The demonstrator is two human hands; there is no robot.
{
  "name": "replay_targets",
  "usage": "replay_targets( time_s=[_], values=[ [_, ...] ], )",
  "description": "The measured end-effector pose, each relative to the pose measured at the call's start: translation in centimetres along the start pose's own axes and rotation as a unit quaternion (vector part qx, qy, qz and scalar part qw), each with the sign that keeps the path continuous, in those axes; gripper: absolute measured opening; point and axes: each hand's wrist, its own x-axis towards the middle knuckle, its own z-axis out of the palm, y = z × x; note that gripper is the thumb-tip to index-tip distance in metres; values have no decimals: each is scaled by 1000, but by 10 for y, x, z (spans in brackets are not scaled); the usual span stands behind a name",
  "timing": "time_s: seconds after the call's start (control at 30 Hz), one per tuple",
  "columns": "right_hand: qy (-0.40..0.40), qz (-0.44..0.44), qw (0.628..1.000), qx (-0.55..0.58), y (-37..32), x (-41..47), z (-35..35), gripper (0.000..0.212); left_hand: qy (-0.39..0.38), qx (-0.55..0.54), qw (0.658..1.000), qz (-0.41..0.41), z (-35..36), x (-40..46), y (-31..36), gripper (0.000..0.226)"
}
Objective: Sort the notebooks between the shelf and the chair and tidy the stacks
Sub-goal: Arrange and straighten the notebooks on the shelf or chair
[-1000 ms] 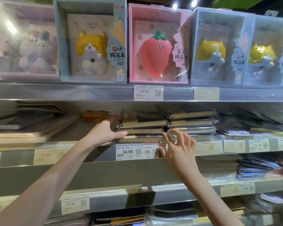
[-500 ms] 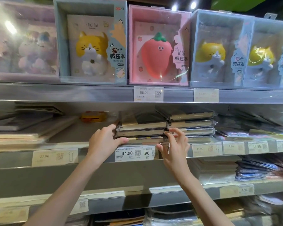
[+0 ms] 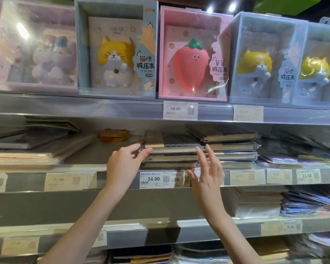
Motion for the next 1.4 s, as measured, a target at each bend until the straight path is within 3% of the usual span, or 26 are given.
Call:
replay_targets(
  time_s=[0.07, 0.23, 0.4, 0.53, 0.7, 0.8, 0.97, 1.1, 1.27, 1.4],
  values=[
    [-25, -10, 997, -79, 1, -3, 3, 58, 16, -6, 1000, 7, 2, 0, 0, 56],
    [-44, 13, 989, -137, -2, -3, 6, 67, 26, 9, 1000, 15, 4, -1, 2, 46],
    [-68, 14, 984, -163, -5, -2, 1, 73, -26, 92, 995, 40, -1, -6, 1, 55],
    [-95, 22, 978, -185, -9, 1, -1, 74, -63, 125, 990, 26, -5, 0, 6, 37],
    [-149, 38, 971, -185, -14, 3, -9, 73, -73, 136, 987, 33, -4, 1, 4, 51],
    [-203, 47, 958, -196, -20, 6, -19, 70, -76, 163, 983, 46, -2, -5, 4, 42],
    [-288, 74, 928, -224, -28, 5, -36, 60, -22, 183, 978, 97, 3, -29, -2, 56],
    [-326, 96, 909, -243, -41, -4, -49, 62, -50, 197, 968, 145, 1, -45, -8, 55],
    [-265, 62, 938, -216, -54, -33, -63, 57, -43, 198, 965, 166, -6, -67, -10, 41],
    [-229, 50, 952, -195, -56, -53, -64, 51, -65, 215, 960, 166, -7, -90, -15, 46]
  ],
)
